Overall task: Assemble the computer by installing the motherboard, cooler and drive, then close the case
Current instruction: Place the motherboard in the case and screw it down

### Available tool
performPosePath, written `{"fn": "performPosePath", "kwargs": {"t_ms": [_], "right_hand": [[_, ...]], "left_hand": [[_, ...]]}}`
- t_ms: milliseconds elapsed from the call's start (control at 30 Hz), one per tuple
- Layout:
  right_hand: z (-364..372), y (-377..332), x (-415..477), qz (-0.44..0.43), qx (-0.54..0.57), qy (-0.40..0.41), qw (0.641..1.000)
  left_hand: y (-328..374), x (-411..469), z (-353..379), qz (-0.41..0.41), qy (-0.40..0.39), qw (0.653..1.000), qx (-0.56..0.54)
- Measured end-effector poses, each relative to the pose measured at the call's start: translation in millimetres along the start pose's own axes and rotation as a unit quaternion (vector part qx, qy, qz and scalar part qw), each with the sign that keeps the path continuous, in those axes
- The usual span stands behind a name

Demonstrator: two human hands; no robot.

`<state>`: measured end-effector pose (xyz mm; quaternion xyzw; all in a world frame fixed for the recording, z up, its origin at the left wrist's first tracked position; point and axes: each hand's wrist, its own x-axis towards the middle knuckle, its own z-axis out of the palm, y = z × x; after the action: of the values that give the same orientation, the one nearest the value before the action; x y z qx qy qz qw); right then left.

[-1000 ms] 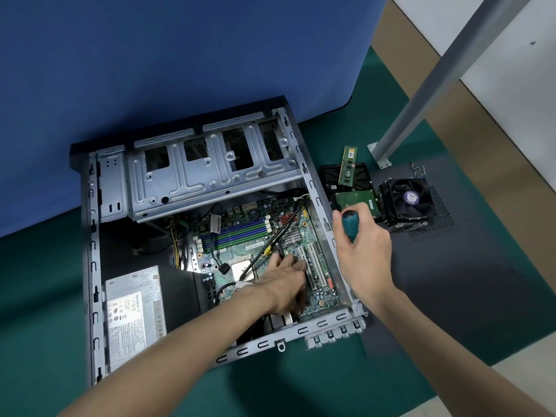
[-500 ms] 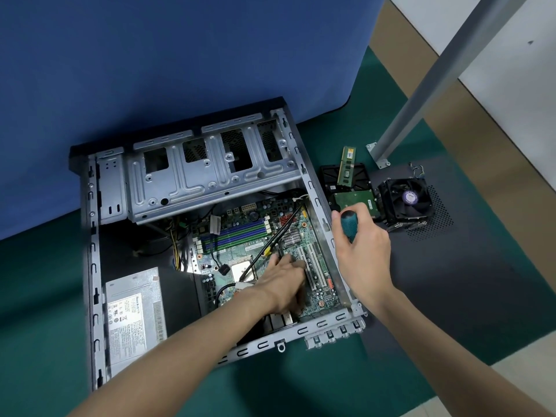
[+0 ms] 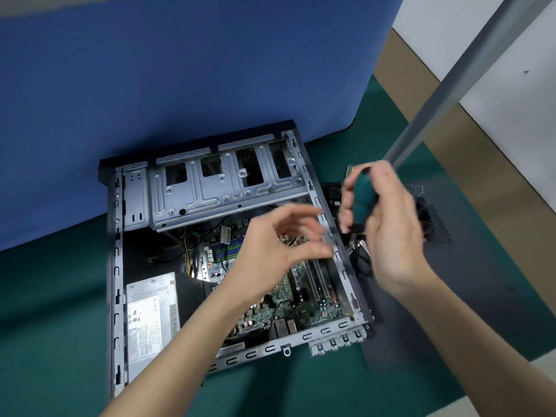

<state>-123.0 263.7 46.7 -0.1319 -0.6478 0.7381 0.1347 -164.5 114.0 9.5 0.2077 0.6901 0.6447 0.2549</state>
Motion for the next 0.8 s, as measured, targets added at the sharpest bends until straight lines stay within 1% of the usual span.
{"fn": "performPosePath", "kwargs": {"t_ms": [33, 67, 133, 200, 267, 300, 333, 367, 400, 433, 467, 500, 533, 567, 667, 733, 800], "right_hand": [[10, -1, -1, 0.011, 0.008, -0.030, 0.999], [20, -1, -2, 0.020, 0.013, -0.049, 0.999], [32, 2, -4, 0.030, 0.028, -0.064, 0.997], [38, 5, -8, 0.050, 0.054, -0.072, 0.995], [39, 11, -11, 0.074, 0.062, -0.097, 0.991], [39, 15, -14, 0.079, 0.044, -0.113, 0.989], [38, 20, -16, 0.076, 0.007, -0.126, 0.989], [35, 25, -18, 0.060, -0.058, -0.130, 0.988], [30, 30, -18, 0.035, -0.142, -0.115, 0.982], [22, 35, -17, 0.011, -0.229, -0.082, 0.970], [13, 41, -16, -0.006, -0.295, -0.035, 0.955], [3, 46, -15, -0.006, -0.326, 0.009, 0.945], [-7, 53, -15, 0.008, -0.337, 0.040, 0.941], [-15, 61, -16, 0.029, -0.345, 0.055, 0.936], [-26, 81, -24, 0.079, -0.390, 0.035, 0.917], [-26, 91, -28, 0.088, -0.399, 0.024, 0.912], [-26, 95, -28, 0.086, -0.406, 0.023, 0.909]], "left_hand": [[10, 0, 2, 0.023, 0.024, 0.999, -0.015], [16, 0, 3, 0.029, 0.055, 0.998, -0.016], [21, -1, 1, 0.011, 0.112, 0.994, -0.004], [18, -4, -4, -0.007, 0.123, 0.992, 0.013], [11, -8, -9, -0.013, 0.109, 0.994, 0.028], [6, -10, -11, -0.014, 0.102, 0.994, 0.027], [1, -12, -13, -0.017, 0.098, 0.995, 0.027], [-5, -14, -15, -0.024, 0.098, 0.994, 0.032], [-11, -18, -17, -0.036, 0.097, 0.994, 0.042], [-19, -21, -19, -0.057, 0.090, 0.993, 0.054], [-28, -25, -21, -0.084, 0.075, 0.992, 0.059], [-36, -29, -21, -0.110, 0.054, 0.991, 0.060], [-43, -33, -21, -0.132, 0.031, 0.989, 0.062], [-50, -36, -20, -0.146, 0.010, 0.987, 0.072], [-64, -40, -16, -0.162, -0.026, 0.981, 0.104], [-69, -41, -14, -0.181, -0.049, 0.978, 0.090], [-74, -40, -11, -0.182, -0.071, 0.975, 0.108]]}}
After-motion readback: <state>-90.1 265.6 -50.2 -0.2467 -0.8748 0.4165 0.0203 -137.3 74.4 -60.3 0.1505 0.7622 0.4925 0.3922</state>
